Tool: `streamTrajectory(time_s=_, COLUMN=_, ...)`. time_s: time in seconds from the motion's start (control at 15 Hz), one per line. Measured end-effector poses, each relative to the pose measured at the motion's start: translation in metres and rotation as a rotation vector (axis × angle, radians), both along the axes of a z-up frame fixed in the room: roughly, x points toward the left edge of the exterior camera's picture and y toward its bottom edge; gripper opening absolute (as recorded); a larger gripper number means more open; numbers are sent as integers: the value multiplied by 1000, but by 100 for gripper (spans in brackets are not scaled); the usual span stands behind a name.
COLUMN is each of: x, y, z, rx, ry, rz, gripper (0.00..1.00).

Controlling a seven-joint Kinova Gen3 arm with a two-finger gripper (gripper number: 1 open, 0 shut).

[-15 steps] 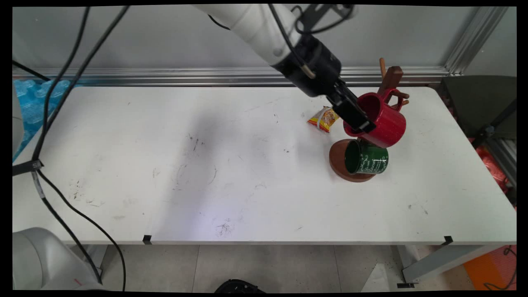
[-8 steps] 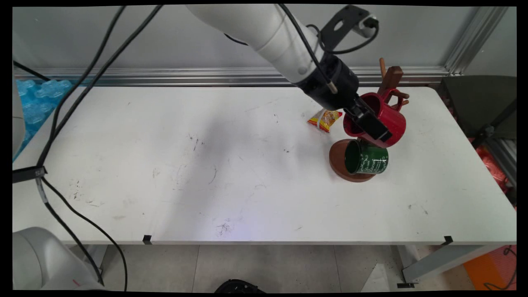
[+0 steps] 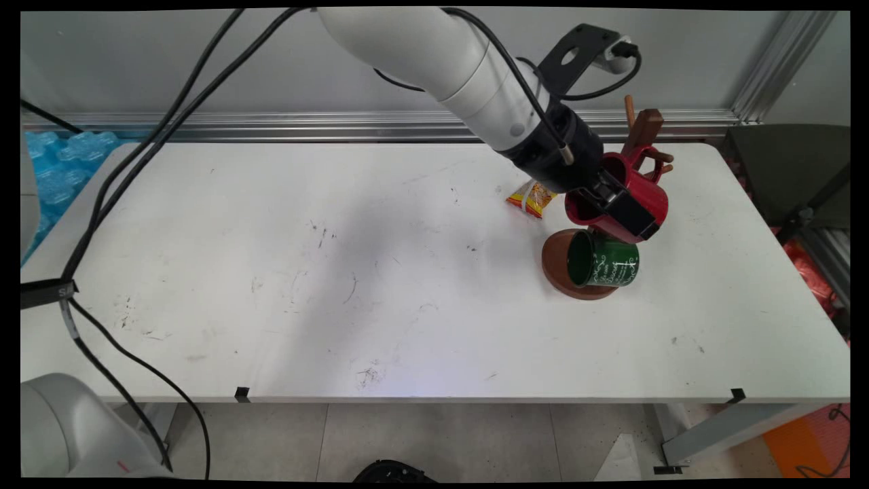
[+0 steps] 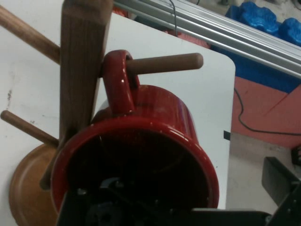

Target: Pick up the red mug from the rack, then place the picked object on the table

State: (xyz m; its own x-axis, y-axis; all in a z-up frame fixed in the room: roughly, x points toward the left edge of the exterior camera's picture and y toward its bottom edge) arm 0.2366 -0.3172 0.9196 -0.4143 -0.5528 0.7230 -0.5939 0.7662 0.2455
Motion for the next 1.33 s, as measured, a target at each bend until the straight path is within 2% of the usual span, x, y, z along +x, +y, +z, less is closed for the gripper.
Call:
streamTrajectory(time_s=0.07, x=-1, y=0, z=0, rx=3, ry=3, rz=5, gripper=100)
streamTrajectory(time_s=0.13, x=-1, y=0, z=0, rx=6, ry=5, rz=9, gripper=0)
streamTrajectory(time_s=0.87, x=-1, y=2, z=2, rx=15, ry=23, rz=39, gripper=0)
streamTrajectory(time_s=1.33, x=-1, y=6, z=13, rx=19, ry=42, rz=48, gripper=0)
